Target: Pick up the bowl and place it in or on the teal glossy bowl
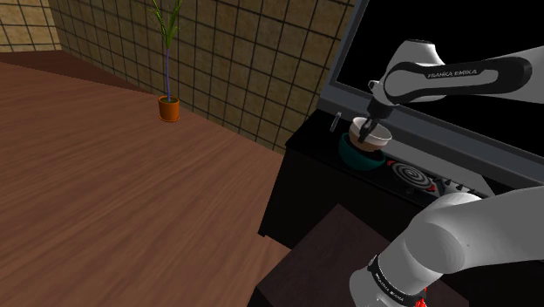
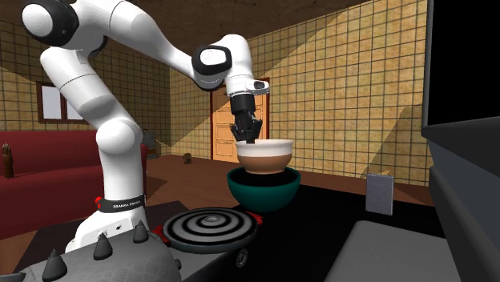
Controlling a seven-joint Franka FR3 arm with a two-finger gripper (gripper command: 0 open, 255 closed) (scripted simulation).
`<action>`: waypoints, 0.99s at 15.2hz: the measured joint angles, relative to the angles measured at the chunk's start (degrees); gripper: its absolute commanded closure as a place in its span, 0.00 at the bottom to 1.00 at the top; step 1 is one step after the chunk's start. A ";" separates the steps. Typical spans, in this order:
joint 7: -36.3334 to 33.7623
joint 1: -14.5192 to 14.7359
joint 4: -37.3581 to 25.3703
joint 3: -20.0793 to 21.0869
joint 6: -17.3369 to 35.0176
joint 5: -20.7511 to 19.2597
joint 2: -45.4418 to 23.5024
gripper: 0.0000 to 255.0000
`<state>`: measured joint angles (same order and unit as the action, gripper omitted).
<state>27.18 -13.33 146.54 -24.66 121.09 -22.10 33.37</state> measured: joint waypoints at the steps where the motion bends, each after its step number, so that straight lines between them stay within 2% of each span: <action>1: -0.04 0.00 0.20 -0.10 0.41 -0.05 -0.20 1.00; 6: -0.07 -0.04 0.47 -0.11 0.83 -0.12 -0.13 1.00; 7: -0.06 -0.04 0.46 -0.12 0.84 -0.12 -0.16 0.00; 13: -0.06 -0.07 0.53 -0.17 0.84 -0.15 -0.24 0.00; 15: -0.03 0.10 -1.05 0.67 -1.81 0.39 0.83 0.00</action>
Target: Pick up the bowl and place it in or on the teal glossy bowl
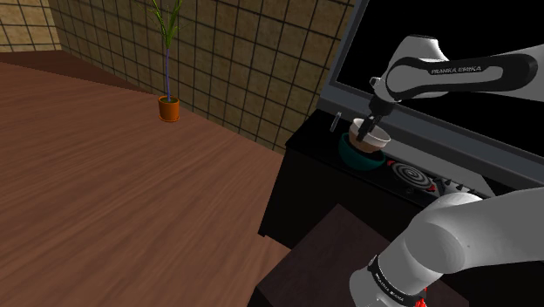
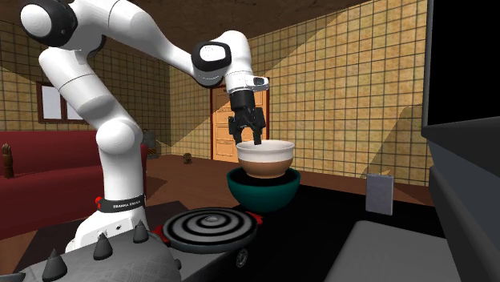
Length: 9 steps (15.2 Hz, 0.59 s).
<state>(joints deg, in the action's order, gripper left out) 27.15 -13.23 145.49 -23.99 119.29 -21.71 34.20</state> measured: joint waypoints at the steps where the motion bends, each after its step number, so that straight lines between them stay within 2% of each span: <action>1: 0.04 -0.10 -0.57 0.56 -1.76 0.15 1.18 0.00; 4: 0.14 0.19 -2.95 1.53 -5.08 0.90 2.02 0.00; 9: 0.21 0.20 -3.25 1.61 -5.51 0.97 2.12 0.00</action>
